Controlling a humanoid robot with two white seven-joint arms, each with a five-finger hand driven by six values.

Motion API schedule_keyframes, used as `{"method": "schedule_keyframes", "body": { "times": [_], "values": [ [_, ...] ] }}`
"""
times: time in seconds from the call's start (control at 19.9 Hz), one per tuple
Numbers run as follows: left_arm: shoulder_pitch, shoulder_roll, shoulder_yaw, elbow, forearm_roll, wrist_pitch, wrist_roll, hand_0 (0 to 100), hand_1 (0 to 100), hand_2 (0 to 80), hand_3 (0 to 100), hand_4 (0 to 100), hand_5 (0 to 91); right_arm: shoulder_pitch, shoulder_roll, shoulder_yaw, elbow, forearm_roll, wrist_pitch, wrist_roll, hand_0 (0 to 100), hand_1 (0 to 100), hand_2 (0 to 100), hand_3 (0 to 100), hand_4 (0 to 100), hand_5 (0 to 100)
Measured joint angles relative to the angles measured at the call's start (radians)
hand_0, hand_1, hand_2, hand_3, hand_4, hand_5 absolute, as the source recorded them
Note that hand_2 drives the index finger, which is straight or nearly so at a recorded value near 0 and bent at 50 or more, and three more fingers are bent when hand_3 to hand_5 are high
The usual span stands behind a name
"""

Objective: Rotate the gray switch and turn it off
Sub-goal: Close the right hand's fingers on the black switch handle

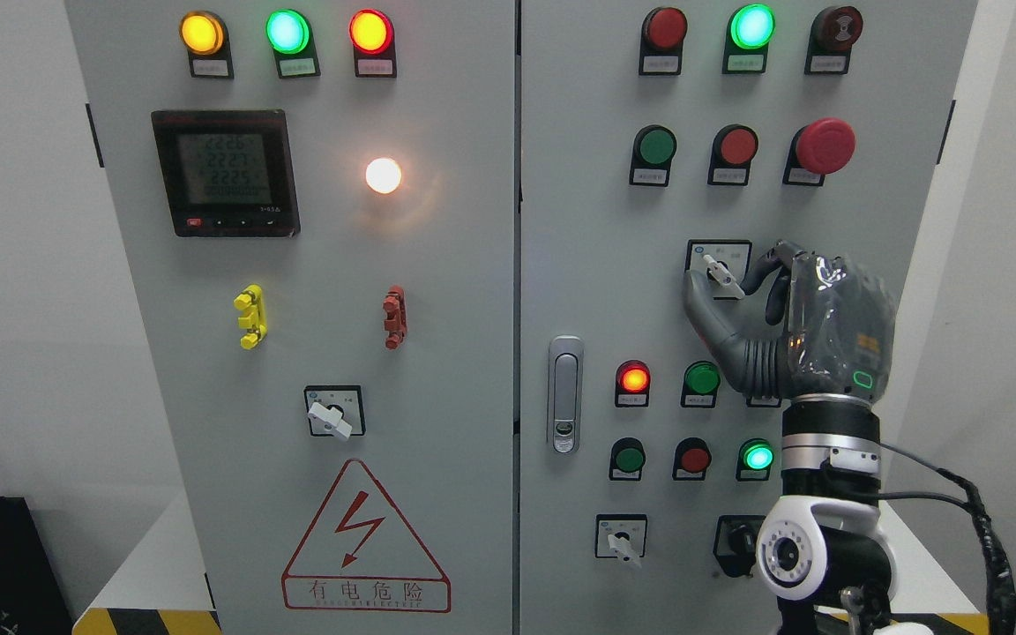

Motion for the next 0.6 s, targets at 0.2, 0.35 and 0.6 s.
{"method": "schedule_keyframes", "body": {
  "times": [0.2,0.35,0.6],
  "values": [
    [0.000,0.000,0.000,0.000,0.000,0.000,0.000,12,39,0.0,0,0,0.0,-0.008,0.000,0.000,0.006,0.000,0.000,0.000,15,24,67,99,100,100],
    [0.000,0.000,0.000,0.000,0.000,0.000,0.000,12,39,0.0,0,0,0.0,-0.012,0.000,0.000,0.010,0.000,0.001,0.000,16,25,67,99,100,100],
    [0.000,0.000,0.000,0.000,0.000,0.000,0.000,12,39,0.0,0,0,0.0,-0.013,0.000,0.000,0.014,0.000,0.004,0.001,18,27,67,99,100,100]
  ]
}}
